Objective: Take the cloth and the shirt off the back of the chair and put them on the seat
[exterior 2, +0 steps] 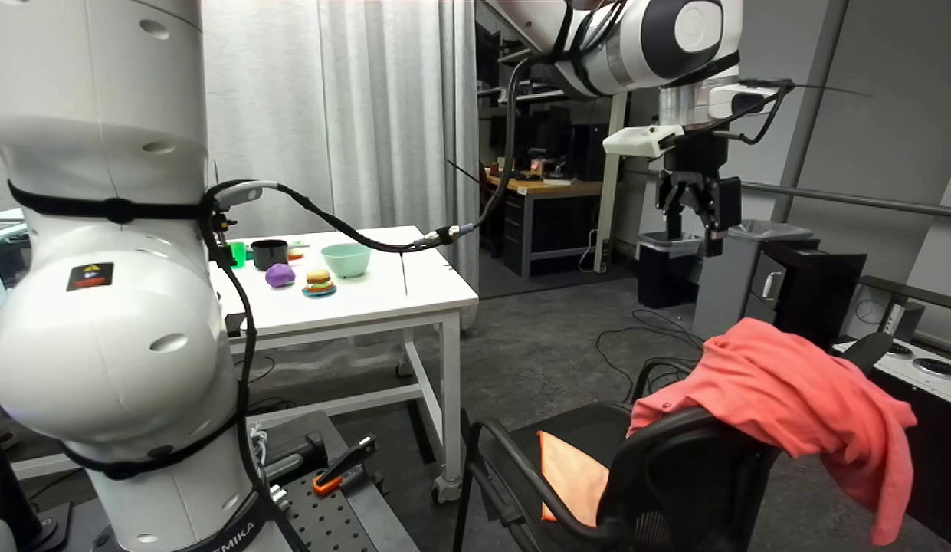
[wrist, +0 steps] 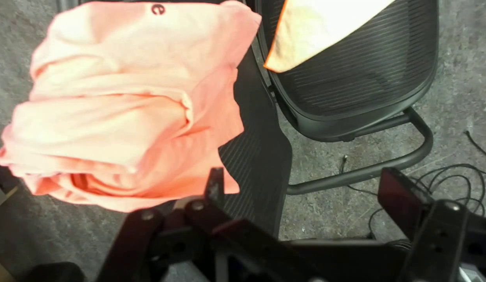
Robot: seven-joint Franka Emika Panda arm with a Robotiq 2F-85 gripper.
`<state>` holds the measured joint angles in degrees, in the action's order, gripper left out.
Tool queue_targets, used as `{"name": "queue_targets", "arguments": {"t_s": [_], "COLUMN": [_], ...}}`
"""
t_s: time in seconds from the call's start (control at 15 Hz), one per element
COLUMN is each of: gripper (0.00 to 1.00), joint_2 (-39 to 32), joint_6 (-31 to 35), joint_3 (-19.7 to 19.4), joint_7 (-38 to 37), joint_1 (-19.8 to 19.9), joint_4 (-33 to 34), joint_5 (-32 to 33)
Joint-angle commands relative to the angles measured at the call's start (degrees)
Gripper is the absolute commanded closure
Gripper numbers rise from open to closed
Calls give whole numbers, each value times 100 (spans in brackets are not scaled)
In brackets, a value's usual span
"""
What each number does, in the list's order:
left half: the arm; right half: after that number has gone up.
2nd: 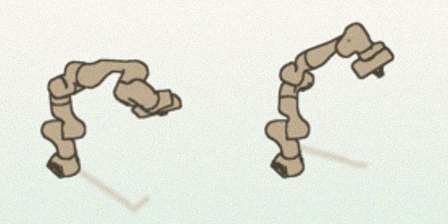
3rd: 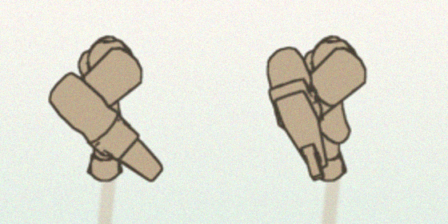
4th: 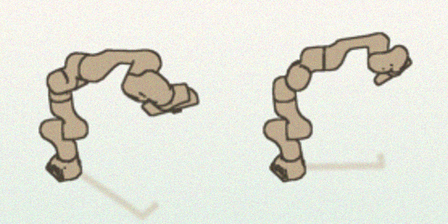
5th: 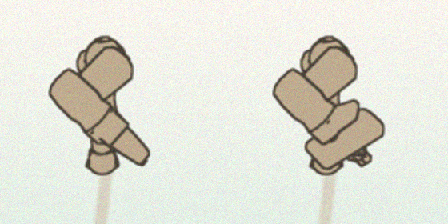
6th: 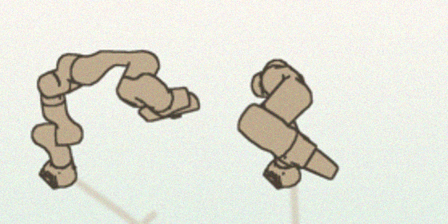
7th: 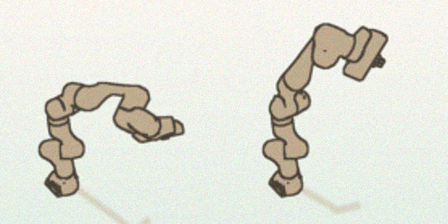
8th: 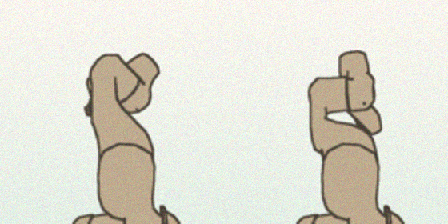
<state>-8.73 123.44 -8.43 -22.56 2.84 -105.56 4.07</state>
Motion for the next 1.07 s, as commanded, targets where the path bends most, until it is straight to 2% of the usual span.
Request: {"name": "queue_targets", "arguments": {"t_s": [0.0,0.4,1.0], "gripper": [0,0,0], "joint_2": [245,245,-138], "joint_6": [-425,-718,-296], "joint_3": [-34,-137,-384], "joint_7": [30,-55,-149], "joint_1": [124,313,538], "joint_4": [-170,-434,-599], "joint_5": [182,405,699]}}
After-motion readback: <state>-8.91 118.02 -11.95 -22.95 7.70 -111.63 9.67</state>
